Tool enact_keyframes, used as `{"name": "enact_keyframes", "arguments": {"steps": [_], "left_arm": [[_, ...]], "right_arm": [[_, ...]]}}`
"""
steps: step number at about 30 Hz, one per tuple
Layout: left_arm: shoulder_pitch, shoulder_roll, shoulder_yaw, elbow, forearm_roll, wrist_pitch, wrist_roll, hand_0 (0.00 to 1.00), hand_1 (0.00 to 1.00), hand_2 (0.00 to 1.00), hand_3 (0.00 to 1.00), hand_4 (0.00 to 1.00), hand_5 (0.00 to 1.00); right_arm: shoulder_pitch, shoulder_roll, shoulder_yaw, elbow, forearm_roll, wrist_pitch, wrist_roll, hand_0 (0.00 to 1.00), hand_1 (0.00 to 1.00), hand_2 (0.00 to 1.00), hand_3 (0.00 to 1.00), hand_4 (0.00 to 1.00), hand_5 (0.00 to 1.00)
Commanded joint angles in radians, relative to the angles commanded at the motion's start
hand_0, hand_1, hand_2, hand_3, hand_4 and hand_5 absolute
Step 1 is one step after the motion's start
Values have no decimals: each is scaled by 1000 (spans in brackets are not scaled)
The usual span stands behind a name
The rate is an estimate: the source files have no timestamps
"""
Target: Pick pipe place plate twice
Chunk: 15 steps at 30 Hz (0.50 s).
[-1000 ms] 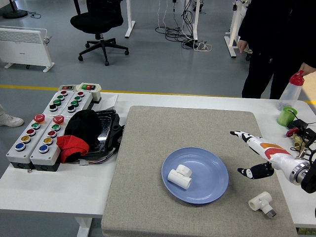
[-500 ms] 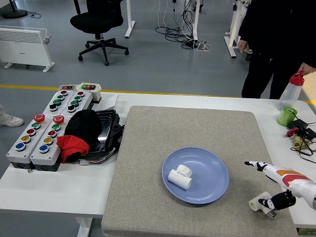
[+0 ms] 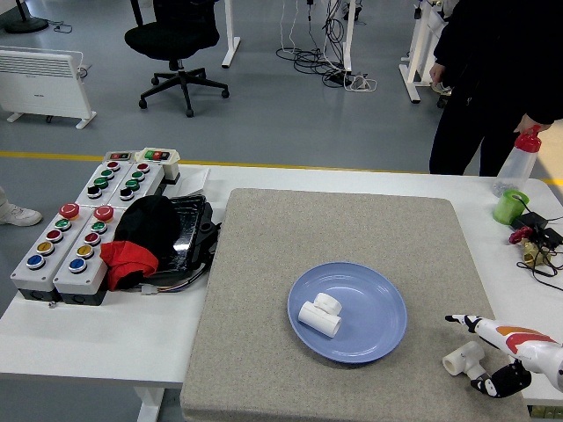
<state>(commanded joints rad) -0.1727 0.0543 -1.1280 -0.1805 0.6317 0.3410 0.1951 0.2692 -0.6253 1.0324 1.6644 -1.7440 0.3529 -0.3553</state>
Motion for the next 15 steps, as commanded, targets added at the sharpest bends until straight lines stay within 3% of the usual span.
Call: {"name": "enact_keyframes", "arguments": {"steps": [1,6,7,12,13,15], "left_arm": [[0,0,0,0,0,0,0,731,776,741,702,456,998],[2,0,-2,0,4,0,1,731,776,741,702,456,998],[2,0,-3,0,5,0,1,731,776,741,703,454,998],[4,-1,-7,-1,13,0,4,731,776,741,703,454,998],[5,-1,-8,-1,15,0,5,731,776,742,703,454,998],[6,-1,-9,-1,17,0,6,731,776,742,703,454,998]], "right_arm": [[0,1,-3,-4,-1,1,-2,863,854,953,960,784,318],[4,6,-22,-13,-2,0,-15,863,854,953,960,784,318],[5,7,-26,-15,-7,-8,-21,733,746,836,893,757,294],[9,13,-37,-20,-11,-35,-40,733,746,836,893,757,294],[10,14,-40,-24,-11,-39,-47,559,593,674,813,632,177],[11,16,-43,-26,-8,-40,-55,559,593,674,813,632,177]]}}
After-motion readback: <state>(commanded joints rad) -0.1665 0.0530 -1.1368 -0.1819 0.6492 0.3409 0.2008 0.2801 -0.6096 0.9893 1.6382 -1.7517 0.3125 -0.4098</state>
